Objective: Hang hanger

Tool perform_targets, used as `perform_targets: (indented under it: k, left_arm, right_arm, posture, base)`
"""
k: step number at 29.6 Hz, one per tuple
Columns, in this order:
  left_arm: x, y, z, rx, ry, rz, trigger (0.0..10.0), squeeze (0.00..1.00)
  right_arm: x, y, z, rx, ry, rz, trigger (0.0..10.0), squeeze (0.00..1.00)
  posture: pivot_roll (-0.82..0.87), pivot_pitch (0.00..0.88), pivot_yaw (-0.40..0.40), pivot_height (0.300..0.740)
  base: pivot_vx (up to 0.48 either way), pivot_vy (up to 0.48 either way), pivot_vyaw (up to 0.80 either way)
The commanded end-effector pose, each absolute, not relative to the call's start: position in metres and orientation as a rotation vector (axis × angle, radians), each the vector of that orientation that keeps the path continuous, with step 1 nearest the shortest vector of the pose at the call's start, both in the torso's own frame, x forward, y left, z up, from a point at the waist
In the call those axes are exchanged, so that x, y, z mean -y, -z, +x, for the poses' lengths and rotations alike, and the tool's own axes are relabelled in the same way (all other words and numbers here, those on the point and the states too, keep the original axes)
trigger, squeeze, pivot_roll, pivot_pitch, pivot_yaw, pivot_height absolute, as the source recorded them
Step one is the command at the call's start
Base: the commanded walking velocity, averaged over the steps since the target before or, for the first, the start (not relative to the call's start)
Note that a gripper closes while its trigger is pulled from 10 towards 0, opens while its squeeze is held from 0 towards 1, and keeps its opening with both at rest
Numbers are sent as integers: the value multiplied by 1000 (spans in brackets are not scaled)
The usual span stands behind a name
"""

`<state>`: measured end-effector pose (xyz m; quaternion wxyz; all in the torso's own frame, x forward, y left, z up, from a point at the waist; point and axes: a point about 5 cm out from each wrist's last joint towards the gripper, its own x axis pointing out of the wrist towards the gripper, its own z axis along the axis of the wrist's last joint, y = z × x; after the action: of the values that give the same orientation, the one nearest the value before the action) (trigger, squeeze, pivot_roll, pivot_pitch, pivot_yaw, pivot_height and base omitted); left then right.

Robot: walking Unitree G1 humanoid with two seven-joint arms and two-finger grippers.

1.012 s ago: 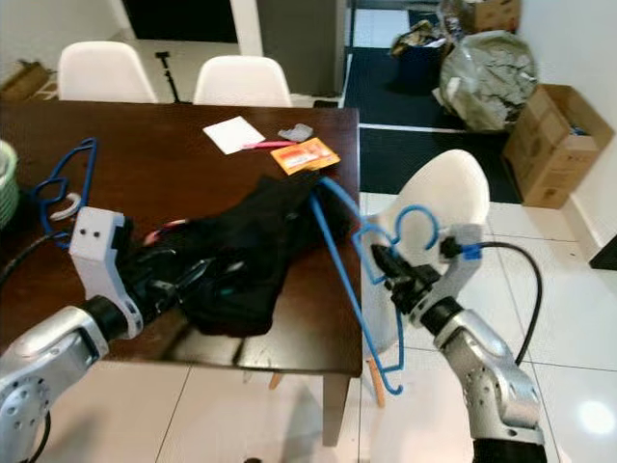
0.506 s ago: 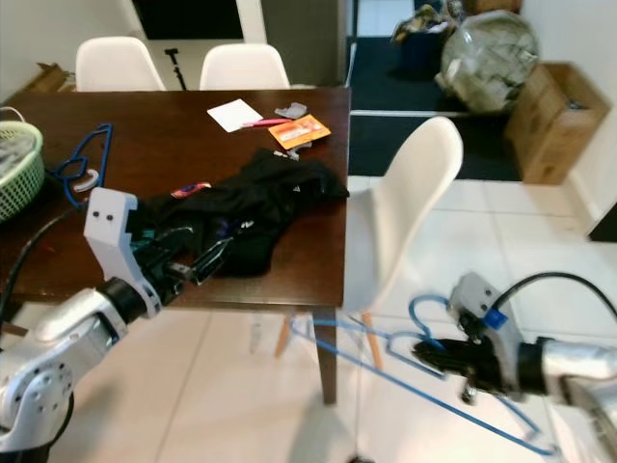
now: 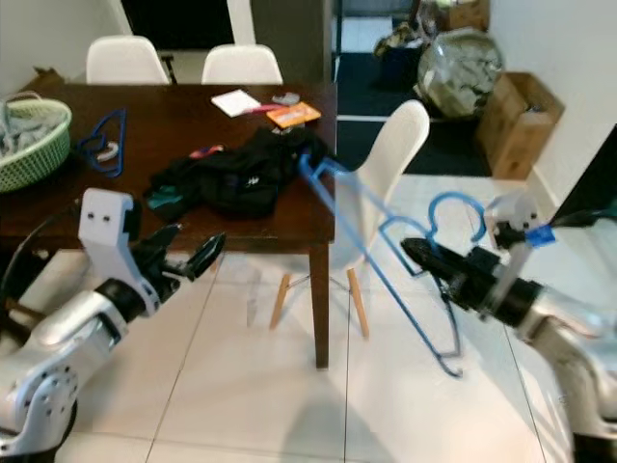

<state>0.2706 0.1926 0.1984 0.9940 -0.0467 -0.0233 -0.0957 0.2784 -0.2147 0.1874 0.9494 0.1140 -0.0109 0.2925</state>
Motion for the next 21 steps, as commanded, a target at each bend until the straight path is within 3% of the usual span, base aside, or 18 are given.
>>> perform_targets:
  k: [1, 4, 12, 21]
  left_arm:
    - [-211, -191, 269, 26, 72, -74, 10000, 0]
    - [-216, -191, 269, 30, 39, -56, 10000, 0]
    - [-214, -154, 248, -34, -25, -59, 10000, 0]
    - [-220, -158, 247, 23, -77, -89, 10000, 0]
  right_arm:
    - [200, -168, 281, -24, -542, 274, 10000, 0]
    - [191, -160, 282, -38, -540, 296, 10000, 0]
    - [190, -152, 289, -76, -512, 251, 10000, 0]
    - [184, -152, 292, -56, -508, 295, 10000, 0]
  posture:
    - [1, 100, -17, 740]
    - [7, 100, -19, 740]
    - [14, 109, -15, 740]
    - [26, 108, -14, 740]
  base:
    - [-326, 0, 0]
    - [-217, 0, 0]
    - [0, 0, 796]
    - [0, 0, 794]
